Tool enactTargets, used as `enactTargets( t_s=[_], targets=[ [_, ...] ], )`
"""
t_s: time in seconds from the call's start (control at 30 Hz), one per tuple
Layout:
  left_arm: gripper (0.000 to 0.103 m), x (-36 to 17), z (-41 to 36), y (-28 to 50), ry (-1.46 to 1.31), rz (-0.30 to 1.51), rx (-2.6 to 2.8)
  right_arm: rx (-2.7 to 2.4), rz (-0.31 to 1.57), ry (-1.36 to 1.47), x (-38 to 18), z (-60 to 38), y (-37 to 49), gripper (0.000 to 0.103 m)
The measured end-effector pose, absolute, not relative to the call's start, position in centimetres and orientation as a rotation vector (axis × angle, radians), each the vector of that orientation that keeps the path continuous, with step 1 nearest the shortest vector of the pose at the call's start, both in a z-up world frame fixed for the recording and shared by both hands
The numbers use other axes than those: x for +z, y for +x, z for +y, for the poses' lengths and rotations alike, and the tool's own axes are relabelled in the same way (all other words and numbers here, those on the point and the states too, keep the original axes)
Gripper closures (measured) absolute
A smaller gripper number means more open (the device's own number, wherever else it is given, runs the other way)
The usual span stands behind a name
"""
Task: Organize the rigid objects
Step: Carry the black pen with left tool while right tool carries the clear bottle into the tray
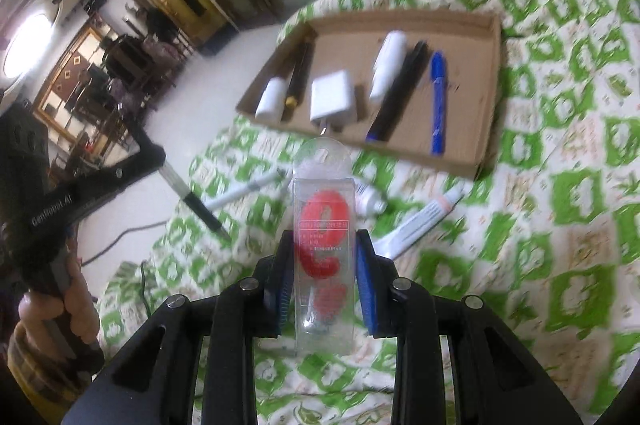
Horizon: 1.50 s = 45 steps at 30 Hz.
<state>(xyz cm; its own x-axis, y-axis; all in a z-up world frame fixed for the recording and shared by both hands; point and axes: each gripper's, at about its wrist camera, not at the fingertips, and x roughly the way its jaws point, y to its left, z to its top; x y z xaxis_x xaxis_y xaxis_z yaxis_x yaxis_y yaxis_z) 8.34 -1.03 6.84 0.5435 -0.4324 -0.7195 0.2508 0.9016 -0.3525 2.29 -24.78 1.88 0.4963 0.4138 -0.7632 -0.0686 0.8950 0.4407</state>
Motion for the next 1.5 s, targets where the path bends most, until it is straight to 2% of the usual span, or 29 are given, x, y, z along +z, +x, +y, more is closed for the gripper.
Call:
enactTargets(
  t_s=[0.53, 0.77, 0.93, 1.5],
  targets=[
    [0.091, 7.7, -4.9, 15.4, -0.157, 0.929, -0.466, 0.18, 0.901, 0.399, 4.6, -31.0, 6.8, 0.077],
    [0.091, 7.5, -6.0, 19.7, -0.137, 0.951, -0.468, 0.157, 0.952, 0.45, 3.1, -33.0, 11.1, 0.077],
    [0.091, 6.0, -7.1, 22.6, -0.097, 0.991, -0.456, 0.16, 1.01, 0.494, 1.1, -32.9, 13.6, 0.077],
    [0.091, -1.2, -9.5, 32.3, 0.008, 1.143, -0.358, 0.032, 1.081, 0.263, -1.7, -31.7, 20.7, 0.077]
  ],
)
